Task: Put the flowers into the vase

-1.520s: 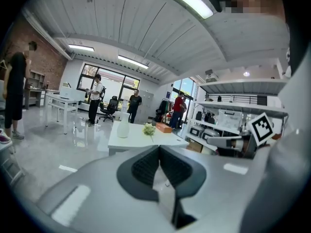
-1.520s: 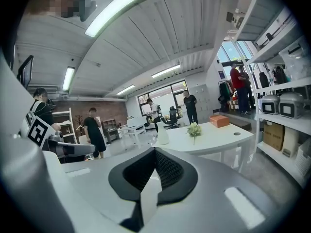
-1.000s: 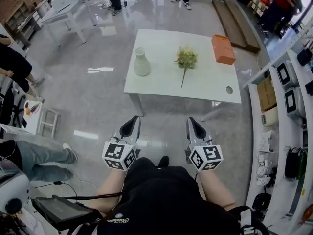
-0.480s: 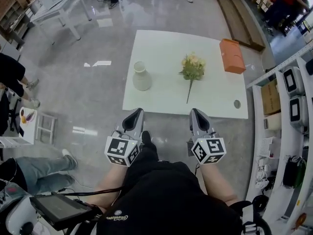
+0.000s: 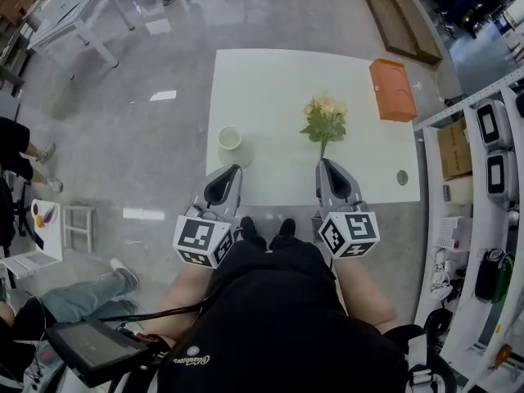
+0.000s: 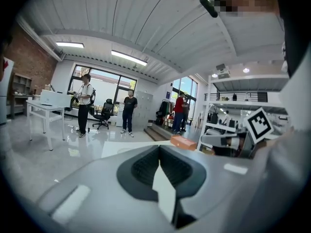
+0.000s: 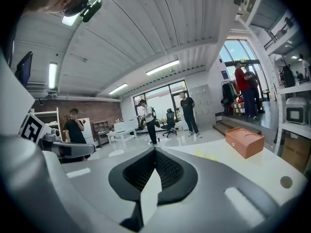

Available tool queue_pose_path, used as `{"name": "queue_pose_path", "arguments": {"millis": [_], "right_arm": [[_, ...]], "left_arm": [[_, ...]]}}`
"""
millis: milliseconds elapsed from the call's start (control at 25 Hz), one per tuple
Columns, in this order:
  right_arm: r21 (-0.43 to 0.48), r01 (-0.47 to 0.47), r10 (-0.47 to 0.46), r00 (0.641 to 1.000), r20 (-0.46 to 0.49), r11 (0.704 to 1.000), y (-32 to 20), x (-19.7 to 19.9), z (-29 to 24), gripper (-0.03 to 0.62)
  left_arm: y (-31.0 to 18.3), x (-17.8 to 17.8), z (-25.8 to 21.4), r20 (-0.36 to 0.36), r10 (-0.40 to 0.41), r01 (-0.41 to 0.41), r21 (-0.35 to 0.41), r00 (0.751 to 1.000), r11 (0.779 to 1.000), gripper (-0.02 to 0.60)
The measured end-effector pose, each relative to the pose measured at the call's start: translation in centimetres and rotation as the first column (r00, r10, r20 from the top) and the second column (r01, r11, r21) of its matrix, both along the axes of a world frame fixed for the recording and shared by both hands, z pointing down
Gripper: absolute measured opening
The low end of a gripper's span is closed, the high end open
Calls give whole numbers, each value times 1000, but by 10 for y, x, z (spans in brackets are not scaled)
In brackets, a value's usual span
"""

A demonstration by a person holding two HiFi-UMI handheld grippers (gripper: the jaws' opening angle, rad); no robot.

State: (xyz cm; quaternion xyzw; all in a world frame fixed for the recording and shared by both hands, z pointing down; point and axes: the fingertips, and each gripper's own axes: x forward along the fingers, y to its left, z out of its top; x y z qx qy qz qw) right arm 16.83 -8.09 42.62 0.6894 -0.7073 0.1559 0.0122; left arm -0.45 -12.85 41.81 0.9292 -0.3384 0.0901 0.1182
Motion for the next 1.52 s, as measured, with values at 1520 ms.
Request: {"name": "queue_pose_path", "arguments": {"millis": [1520], "right_arm": [[-834,104,35,989,146,541,-80,115,253,138]], "left_arm": [[-18,62,39,21,84,-80,-143,996,986,8]]}}
